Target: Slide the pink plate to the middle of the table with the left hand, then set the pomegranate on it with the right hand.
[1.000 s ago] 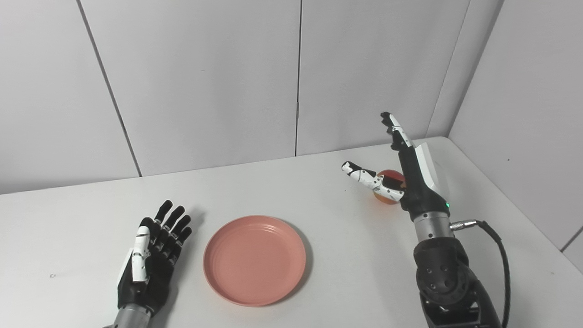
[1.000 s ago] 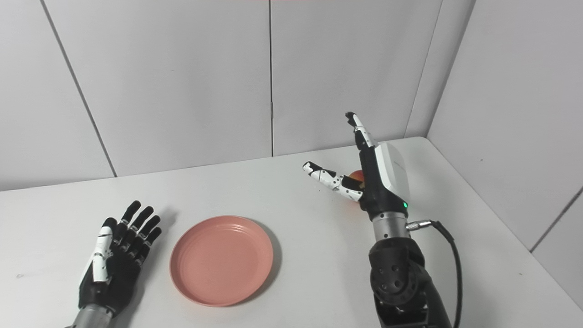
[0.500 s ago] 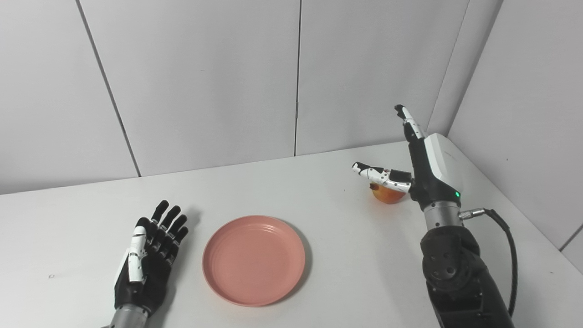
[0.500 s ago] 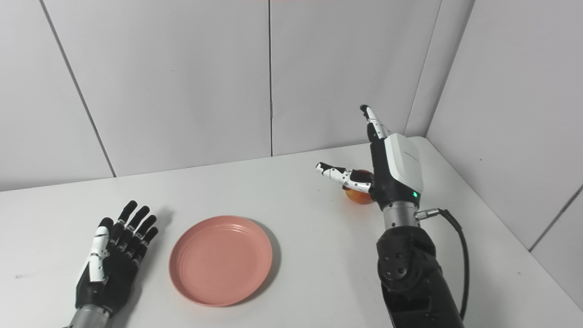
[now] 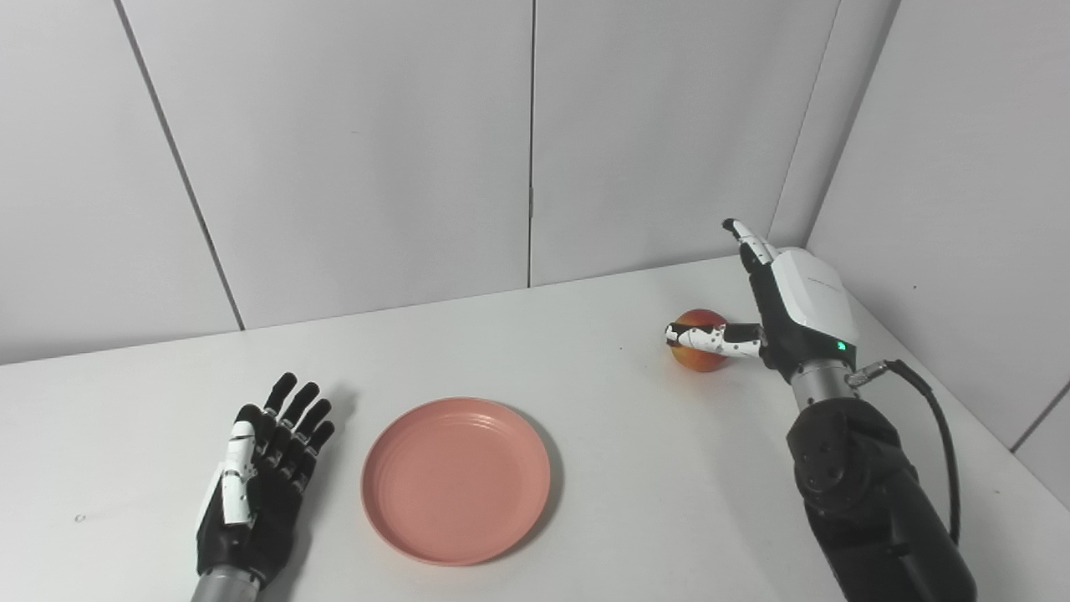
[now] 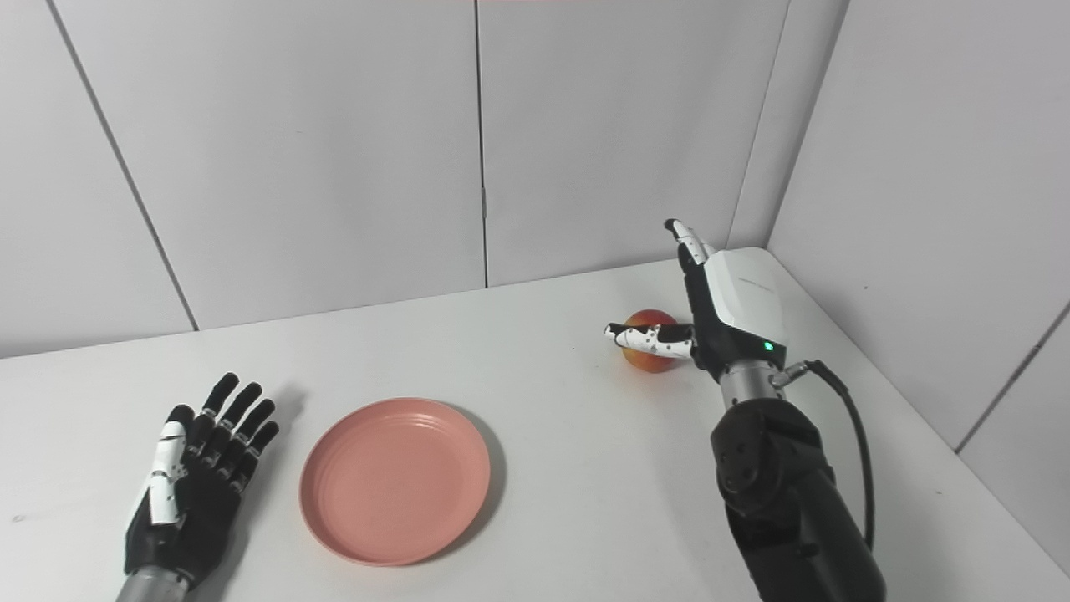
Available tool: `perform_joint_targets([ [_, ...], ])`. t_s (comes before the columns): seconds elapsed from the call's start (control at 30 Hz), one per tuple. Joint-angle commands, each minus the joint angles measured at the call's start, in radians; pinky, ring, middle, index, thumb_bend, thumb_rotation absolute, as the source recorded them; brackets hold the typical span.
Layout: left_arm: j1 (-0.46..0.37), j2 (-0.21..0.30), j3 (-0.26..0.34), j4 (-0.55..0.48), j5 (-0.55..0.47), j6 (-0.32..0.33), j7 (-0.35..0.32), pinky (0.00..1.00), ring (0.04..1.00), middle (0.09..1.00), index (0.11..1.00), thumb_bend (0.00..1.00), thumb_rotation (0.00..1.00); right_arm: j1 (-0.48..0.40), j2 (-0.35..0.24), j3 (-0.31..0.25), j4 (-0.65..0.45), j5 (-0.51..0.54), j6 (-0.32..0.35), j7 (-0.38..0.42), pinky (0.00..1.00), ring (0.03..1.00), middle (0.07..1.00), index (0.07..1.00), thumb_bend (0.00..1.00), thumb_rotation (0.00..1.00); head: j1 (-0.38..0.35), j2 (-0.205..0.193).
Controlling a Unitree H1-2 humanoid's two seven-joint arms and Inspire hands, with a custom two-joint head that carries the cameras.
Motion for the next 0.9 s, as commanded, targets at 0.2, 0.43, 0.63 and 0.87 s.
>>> perform_joint_targets([
  [0.2,0.004,0.013,-0.001,0.005,0.011,0.032,0.011,0.97,0.944,0.945,0.936,0.34,1.00,-0.045,-0.062,-0.002,0.039,0.008,-0.009,0.035,0.78,0.900,0.929,0.934,1.00,0.46,0.002,0.005],
  [0.43,0.006,0.011,0.003,-0.004,0.010,0.044,0.021,0.96,0.933,0.933,0.927,0.34,1.00,-0.050,-0.082,0.013,0.112,0.050,-0.035,0.035,0.80,0.896,0.928,0.934,1.00,0.46,-0.005,0.010],
  [0.63,0.006,0.016,-0.001,-0.003,0.014,0.040,0.014,0.96,0.939,0.939,0.933,0.34,1.00,-0.057,-0.102,0.038,0.173,0.072,-0.050,0.026,0.81,0.897,0.926,0.936,1.00,0.49,-0.006,0.010],
  [0.87,0.006,0.022,-0.003,-0.001,0.014,0.045,0.013,0.97,0.945,0.946,0.936,0.34,1.00,-0.071,-0.112,0.052,0.232,0.108,-0.070,0.009,0.81,0.906,0.935,0.941,1.00,0.48,-0.005,0.011],
])
